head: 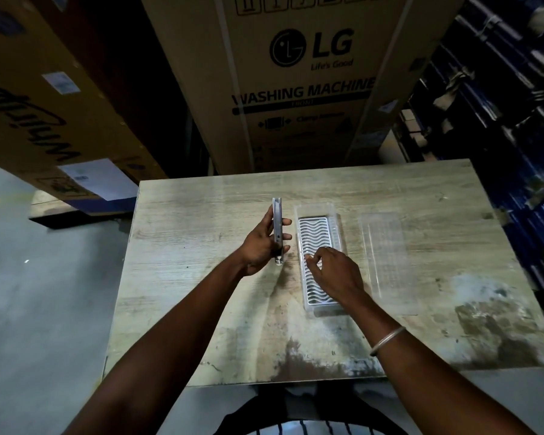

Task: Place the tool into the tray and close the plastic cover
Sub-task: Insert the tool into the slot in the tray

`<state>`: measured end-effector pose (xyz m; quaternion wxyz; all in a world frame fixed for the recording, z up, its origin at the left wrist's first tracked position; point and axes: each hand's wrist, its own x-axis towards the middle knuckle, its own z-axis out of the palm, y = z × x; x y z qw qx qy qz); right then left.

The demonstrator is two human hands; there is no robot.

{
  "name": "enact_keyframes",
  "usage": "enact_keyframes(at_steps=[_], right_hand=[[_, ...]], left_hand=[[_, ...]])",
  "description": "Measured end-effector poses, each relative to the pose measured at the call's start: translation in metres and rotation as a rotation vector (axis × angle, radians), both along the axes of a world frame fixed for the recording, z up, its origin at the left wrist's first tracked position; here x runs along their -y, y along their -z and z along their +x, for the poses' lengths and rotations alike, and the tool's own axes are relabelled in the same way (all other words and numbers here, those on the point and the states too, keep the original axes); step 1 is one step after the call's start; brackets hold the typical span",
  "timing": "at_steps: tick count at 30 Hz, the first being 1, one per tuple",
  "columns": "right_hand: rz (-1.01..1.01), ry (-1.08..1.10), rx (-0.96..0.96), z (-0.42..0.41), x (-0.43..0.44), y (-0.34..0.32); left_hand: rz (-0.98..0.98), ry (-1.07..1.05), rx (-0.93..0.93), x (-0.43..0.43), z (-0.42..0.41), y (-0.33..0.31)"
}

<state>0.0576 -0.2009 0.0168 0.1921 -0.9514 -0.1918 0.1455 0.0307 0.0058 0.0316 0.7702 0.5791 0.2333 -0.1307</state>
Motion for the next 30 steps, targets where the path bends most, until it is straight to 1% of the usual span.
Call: enact_keyframes(at_steps=[3,6,9,15,17,20,26,30], right_hand=[[0.040,0.038,-0.010,-0.001,0.005,0.002],[0.088,0.179,-0.047,-0.001,0.023,0.005],[0.083,0.279,-0.041,-0.003,0.054,0.011],[0.054,0.353,-0.088,-0.007,0.097,0.024],[0.057,0.368,-0.082,-0.007,0.101,0.025],[0.068,0.364,-0.077,-0.007,0.104,0.027],[0.063,0.367,-0.055,-0.003,0.110,0.027],[0.072,0.376,-0.050,0.000,0.114,0.027]], left_hand=[[-0.016,-0.032,-0.003,0.003,-0.002,0.003],[-0.041,-0.064,-0.006,0.008,-0.006,0.007],[-0.093,-0.094,-0.029,0.014,-0.007,0.011],[-0.204,-0.108,-0.040,0.031,0.001,0.011],[-0.191,-0.070,-0.060,0.036,0.004,0.010],[-0.121,-0.004,-0.079,0.046,0.006,0.008],[-0.073,0.015,-0.110,0.059,0.012,0.007],[0.021,0.030,-0.126,0.070,0.015,0.010]])
